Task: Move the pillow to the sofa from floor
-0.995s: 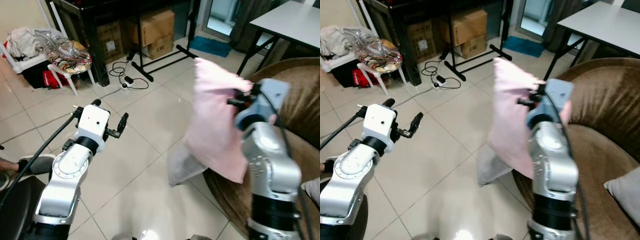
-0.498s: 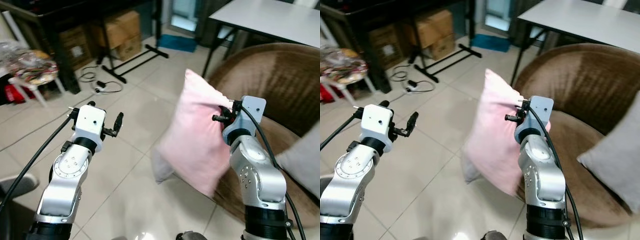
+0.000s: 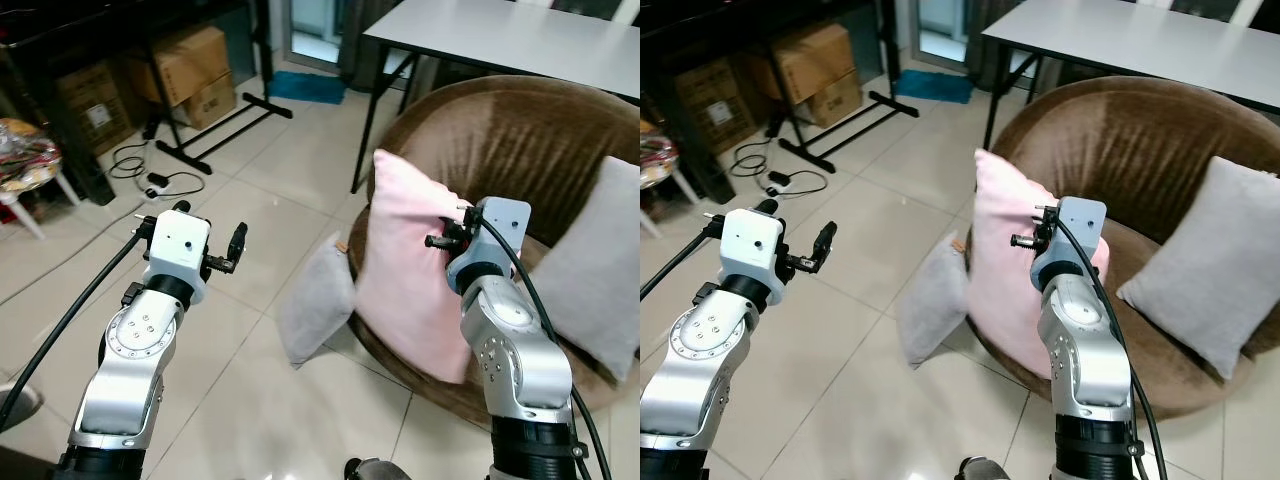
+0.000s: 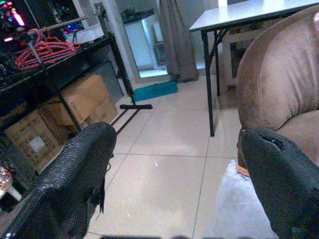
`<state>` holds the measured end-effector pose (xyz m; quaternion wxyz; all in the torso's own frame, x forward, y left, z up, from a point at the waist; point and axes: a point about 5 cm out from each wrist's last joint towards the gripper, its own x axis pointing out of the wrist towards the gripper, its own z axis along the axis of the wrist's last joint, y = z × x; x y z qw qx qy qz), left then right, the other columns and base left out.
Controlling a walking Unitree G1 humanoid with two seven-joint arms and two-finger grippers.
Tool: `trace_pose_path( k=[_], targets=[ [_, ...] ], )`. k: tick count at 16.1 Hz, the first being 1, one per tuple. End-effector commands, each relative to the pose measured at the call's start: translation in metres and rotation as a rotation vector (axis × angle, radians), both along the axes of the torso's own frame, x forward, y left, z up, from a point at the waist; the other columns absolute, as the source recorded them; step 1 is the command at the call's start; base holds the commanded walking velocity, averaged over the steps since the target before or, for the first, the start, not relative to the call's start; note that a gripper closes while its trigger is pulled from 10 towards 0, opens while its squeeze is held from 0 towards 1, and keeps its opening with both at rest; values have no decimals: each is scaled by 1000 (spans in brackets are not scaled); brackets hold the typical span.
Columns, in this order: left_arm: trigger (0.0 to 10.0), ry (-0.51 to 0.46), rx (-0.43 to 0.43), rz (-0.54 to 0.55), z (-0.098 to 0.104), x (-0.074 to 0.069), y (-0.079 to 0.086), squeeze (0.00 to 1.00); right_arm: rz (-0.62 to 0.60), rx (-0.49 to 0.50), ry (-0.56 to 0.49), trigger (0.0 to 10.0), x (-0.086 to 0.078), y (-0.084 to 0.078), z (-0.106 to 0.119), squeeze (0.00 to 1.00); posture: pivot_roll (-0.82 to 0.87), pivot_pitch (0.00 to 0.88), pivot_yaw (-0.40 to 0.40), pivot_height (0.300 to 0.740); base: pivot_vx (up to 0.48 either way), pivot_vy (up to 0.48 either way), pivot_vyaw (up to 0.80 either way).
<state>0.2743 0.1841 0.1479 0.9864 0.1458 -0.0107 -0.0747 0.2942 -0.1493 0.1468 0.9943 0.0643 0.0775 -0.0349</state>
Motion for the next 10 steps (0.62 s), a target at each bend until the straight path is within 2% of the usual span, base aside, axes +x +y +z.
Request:
trace_pose_path(
  k=[1, 3, 6, 10],
  targets=[
    [10000, -19, -4, 1, 3, -2, 0, 0, 12, -13, -62, 10000, 4, 2, 12, 0, -13, 0, -33, 740, 255, 0, -800],
    [10000, -21, -5, 1, 4, -3, 1, 0, 14, -19, -63, 10000, 5, 2, 12, 0, -10, 0, -34, 740, 255, 0, -694],
    [10000, -25, -5, 1, 4, -3, 2, 0, 17, -30, -67, 10000, 5, 1, 12, 0, -8, 0, -36, 740, 256, 0, 0],
    [10000, -27, -3, -3, 5, -3, 1, 0, 13, -34, -62, 10000, 5, 0, 12, 0, -10, 0, -34, 740, 258, 0, -767]
  ],
)
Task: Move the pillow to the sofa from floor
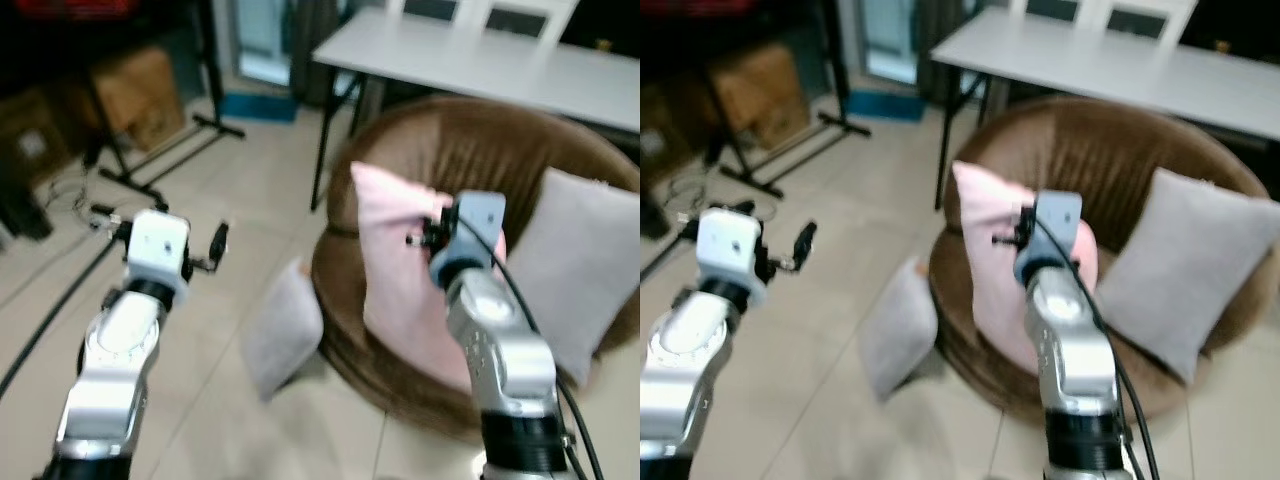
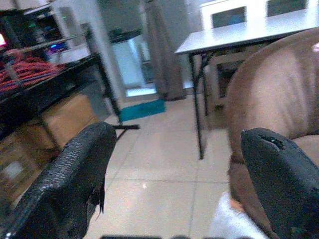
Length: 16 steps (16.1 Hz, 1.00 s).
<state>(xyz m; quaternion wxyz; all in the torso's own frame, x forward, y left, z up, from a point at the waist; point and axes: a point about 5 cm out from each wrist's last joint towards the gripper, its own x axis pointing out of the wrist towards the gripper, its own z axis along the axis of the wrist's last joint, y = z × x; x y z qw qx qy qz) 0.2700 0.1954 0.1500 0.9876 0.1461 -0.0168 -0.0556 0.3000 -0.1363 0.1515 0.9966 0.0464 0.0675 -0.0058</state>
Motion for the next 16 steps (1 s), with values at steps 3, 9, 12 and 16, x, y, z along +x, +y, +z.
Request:
trace_pose_path(
  k=[3, 9, 12, 16],
  targets=[
    [10000, -10, -1, -42, 3, 2, -11, 0, -10, -21, -44, 10000, 1, -10, 7, 0, -10, 0, -34, 740, 259, 0, -533],
    [10000, 6, 21, -61, 1, 2, -11, 0, 0, -24, -28, 10000, 0, -12, 2, 0, -7, 0, -30, 740, 257, 0, 0],
    [10000, 20, 27, -88, 0, 2, -11, 0, 5, -32, -22, 10000, -1, -11, 1, 0, -15, 0, -14, 740, 257, 0, 0],
    [10000, 35, 27, -107, -1, 2, -13, 0, 6, -32, -9, 10000, -2, -12, 0, 0, -23, 0, -9, 740, 270, 0, -200]
  ],
)
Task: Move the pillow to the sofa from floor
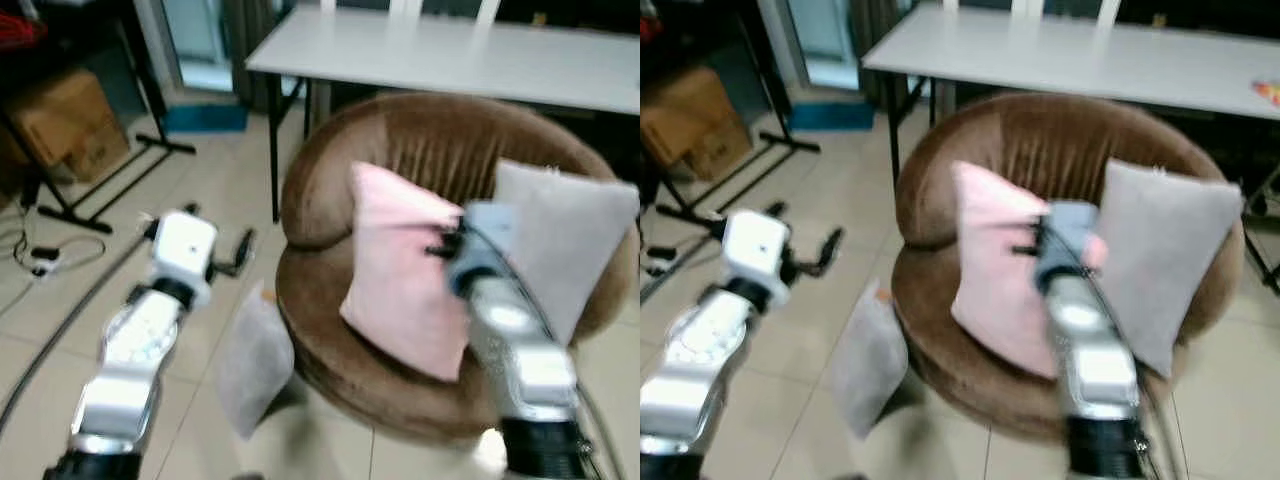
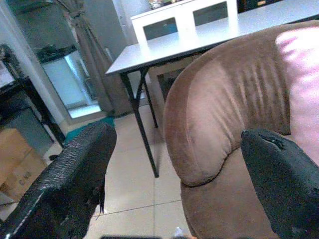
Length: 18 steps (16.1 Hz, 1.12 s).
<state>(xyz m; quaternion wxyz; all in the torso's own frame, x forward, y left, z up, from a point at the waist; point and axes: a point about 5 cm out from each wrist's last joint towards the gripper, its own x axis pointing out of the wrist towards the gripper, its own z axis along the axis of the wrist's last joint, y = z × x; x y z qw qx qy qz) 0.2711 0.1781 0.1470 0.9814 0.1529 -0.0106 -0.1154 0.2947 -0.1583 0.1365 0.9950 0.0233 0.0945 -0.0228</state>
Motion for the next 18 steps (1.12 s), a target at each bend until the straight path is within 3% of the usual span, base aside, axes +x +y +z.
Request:
trace_pose_path(
  k=[1, 3, 15, 18],
  targets=[
    [10000, 6, 9, 8, 1, 0, 4, 0, 34, 18, -60, 10000, 3, 10, 15, 0, -23, 0, -9, 740, 292, 0, -800],
    [10000, 7, 10, 6, 2, 0, 5, 0, 37, 10, -64, 10000, 4, 11, 15, 0, -19, 0, -10, 740, 294, 0, -759],
    [10000, 10, 13, -4, 2, 0, 4, 0, 58, -2, -71, 10000, 5, 14, 17, 0, -20, 0, -8, 740, 295, 0, 0],
    [10000, 10, 11, -5, 2, 0, 4, 0, 63, 0, -65, 10000, 6, 15, 16, 0, -20, 0, -8, 740, 296, 0, -773]
  ],
)
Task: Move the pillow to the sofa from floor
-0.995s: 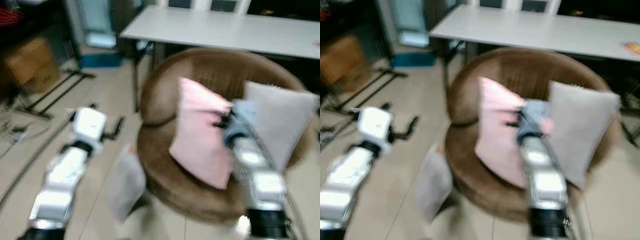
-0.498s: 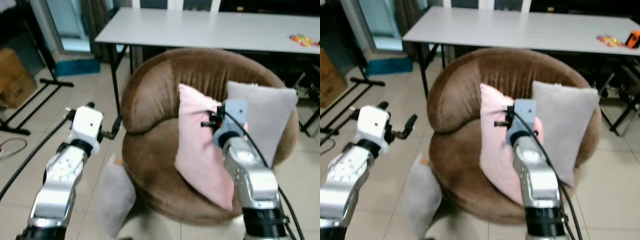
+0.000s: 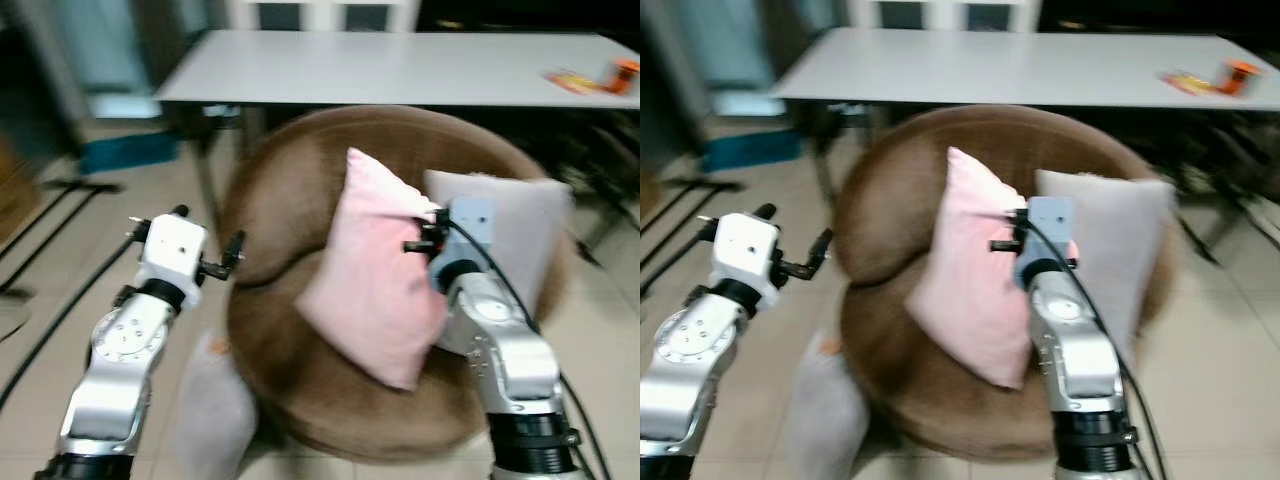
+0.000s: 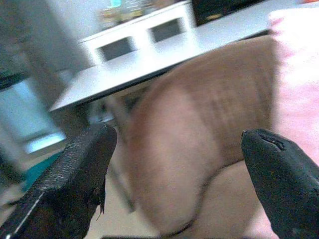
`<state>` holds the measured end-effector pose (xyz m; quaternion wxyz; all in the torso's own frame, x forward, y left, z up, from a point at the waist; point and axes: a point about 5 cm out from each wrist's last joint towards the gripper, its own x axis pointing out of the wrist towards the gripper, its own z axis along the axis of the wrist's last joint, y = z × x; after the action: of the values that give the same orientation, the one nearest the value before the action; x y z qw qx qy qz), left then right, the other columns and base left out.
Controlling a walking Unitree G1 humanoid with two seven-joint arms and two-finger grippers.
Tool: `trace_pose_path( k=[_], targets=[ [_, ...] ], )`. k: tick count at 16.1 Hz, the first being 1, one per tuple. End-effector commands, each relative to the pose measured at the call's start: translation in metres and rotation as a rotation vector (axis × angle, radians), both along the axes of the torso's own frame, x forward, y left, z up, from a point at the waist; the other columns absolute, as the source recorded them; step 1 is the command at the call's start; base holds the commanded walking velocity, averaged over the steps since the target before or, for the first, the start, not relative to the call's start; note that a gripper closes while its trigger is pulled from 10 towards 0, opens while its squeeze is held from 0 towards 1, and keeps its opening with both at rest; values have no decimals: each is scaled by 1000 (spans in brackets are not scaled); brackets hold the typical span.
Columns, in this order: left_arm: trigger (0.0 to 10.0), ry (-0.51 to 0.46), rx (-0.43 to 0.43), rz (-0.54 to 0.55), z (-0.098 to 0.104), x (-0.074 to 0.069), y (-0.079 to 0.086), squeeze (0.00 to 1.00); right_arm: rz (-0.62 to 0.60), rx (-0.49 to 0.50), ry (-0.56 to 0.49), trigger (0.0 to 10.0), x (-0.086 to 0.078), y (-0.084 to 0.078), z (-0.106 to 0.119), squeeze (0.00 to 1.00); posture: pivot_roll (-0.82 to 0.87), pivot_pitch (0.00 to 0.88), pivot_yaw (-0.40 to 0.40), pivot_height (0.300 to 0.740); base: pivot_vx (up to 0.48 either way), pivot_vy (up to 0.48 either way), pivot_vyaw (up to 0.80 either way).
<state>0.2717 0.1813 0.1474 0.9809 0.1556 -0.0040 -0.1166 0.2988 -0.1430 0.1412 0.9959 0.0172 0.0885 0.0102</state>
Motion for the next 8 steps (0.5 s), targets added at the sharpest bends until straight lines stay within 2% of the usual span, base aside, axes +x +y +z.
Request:
trace_pose_path(
  k=[1, 2, 8],
  targets=[
    [10000, -3, 3, -6, 1, 0, 0, 0, -1, 6, -55, 10000, 2, -1, 12, 0, -23, 0, -9, 740, 296, 0, -788],
    [10000, -3, 3, -6, 1, 0, 0, 0, 0, 5, -56, 10000, 1, -1, 12, 0, -23, 0, -9, 740, 300, 0, -587],
    [10000, -2, 3, -2, 1, -2, 0, 0, 42, -3, -62, 10000, 3, 2, 14, 0, -17, 0, -19, 740, 298, 0, 0]
  ],
)
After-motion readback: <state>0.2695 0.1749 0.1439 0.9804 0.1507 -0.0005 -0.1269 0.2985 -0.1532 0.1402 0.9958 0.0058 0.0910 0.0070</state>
